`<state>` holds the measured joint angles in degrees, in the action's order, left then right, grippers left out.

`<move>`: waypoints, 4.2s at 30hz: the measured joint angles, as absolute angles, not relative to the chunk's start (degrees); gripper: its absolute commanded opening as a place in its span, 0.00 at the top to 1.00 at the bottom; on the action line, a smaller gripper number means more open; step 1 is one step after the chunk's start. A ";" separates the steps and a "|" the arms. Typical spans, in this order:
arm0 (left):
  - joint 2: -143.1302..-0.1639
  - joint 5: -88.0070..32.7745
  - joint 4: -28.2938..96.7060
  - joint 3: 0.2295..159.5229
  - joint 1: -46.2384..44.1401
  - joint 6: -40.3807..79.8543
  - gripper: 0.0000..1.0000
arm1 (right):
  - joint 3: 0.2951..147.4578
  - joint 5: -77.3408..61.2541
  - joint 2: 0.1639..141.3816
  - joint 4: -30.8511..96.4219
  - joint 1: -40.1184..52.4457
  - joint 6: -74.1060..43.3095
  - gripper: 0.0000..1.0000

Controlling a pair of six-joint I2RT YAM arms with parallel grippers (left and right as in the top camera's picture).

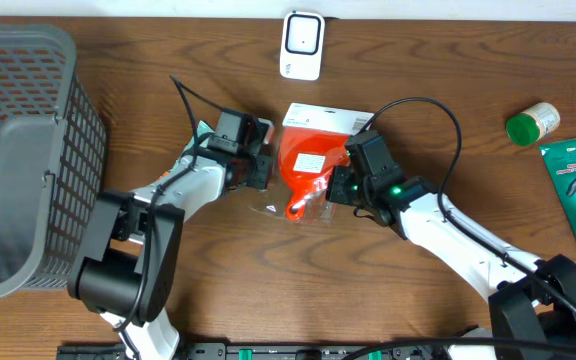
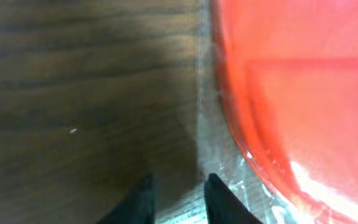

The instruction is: Scan the item barcode

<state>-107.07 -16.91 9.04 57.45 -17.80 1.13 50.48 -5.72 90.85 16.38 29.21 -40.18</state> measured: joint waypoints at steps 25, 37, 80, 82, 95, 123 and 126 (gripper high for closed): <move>-108.88 -44.93 13.65 56.51 -13.98 2.46 0.76 | 50.48 -5.93 90.85 16.47 27.81 -39.57 0.99; -109.10 -47.70 13.63 56.34 -13.65 2.57 0.93 | 50.48 -5.89 90.85 16.43 27.81 -39.18 0.99; -99.57 -39.29 25.17 56.23 -13.61 3.64 0.38 | 50.48 -8.80 88.01 17.34 24.56 -34.87 0.99; -99.61 -40.49 25.17 56.18 -13.61 3.64 0.38 | 50.48 -8.78 88.01 17.34 24.56 -34.87 0.99; -107.87 -50.35 20.43 55.09 -13.28 4.78 0.38 | 50.48 -9.04 88.01 17.34 24.56 -34.87 0.99; -112.05 -58.41 15.81 55.05 -3.99 8.84 0.38 | 50.48 -9.23 88.01 17.37 24.56 -34.87 0.99; -112.01 -58.35 15.79 55.05 -3.95 9.02 0.38 | 50.48 -9.23 88.01 17.37 24.56 -34.87 0.99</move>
